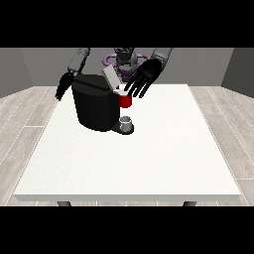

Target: Insert the coffee pod into the coffee machine and close the lid

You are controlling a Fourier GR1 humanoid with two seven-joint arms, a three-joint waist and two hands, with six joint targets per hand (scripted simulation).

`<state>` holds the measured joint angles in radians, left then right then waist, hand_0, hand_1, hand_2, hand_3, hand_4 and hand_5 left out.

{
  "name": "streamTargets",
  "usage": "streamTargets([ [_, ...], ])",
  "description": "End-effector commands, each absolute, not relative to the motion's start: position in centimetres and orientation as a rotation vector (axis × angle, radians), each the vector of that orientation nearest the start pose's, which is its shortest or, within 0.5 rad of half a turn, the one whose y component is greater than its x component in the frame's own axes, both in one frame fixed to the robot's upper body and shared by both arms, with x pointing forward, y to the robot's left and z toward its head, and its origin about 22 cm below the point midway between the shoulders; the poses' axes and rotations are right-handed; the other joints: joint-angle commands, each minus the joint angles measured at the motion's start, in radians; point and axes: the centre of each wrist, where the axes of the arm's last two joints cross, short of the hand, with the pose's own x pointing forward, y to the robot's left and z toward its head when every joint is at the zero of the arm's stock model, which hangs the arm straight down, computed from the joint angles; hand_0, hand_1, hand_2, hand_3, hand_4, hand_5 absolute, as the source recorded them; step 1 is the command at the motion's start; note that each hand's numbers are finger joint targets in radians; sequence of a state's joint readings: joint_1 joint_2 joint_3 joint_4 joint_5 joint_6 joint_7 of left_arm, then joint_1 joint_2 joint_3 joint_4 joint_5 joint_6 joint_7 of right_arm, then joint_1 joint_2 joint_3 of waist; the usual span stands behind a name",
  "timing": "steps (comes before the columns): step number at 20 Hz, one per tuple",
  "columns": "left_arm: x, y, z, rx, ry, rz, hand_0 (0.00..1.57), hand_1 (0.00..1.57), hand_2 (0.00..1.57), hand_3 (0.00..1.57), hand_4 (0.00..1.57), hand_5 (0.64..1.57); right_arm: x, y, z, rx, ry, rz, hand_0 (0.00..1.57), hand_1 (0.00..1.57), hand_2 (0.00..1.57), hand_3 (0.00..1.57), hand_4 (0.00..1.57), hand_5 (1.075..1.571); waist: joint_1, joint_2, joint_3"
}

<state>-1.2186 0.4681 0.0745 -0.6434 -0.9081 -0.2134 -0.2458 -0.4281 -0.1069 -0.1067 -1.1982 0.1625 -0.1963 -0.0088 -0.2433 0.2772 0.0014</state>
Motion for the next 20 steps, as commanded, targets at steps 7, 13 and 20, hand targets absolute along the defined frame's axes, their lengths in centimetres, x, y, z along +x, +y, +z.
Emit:
streamTargets([
  [7, 45.4, 22.2, 16.1, 0.363, -1.787, -0.961, 0.00, 0.00, 0.15, 0.00, 0.00, 1.571, 31.0, -27.8, -2.8, -0.385, -1.420, -0.016, 0.00, 0.00, 0.00, 0.00, 0.00, 1.571, 0.183, -0.200, -0.0035],
  [13, 42.3, 20.5, 4.8, -0.062, -1.707, -0.463, 0.00, 0.00, 0.00, 0.00, 0.00, 1.571, 27.5, -29.5, -6.2, -0.427, -1.307, -0.069, 0.00, 0.00, 0.00, 0.00, 0.00, 1.571, 0.282, -0.346, -0.0041],
  [20, 35.7, 23.2, -5.0, -0.148, -1.481, -0.393, 0.00, 0.00, 0.00, 0.00, 0.37, 1.571, 24.6, -29.1, -8.2, -0.399, -1.256, -0.087, 0.00, 0.00, 0.00, 0.00, 0.00, 1.571, 0.358, -0.530, -0.0013],
])
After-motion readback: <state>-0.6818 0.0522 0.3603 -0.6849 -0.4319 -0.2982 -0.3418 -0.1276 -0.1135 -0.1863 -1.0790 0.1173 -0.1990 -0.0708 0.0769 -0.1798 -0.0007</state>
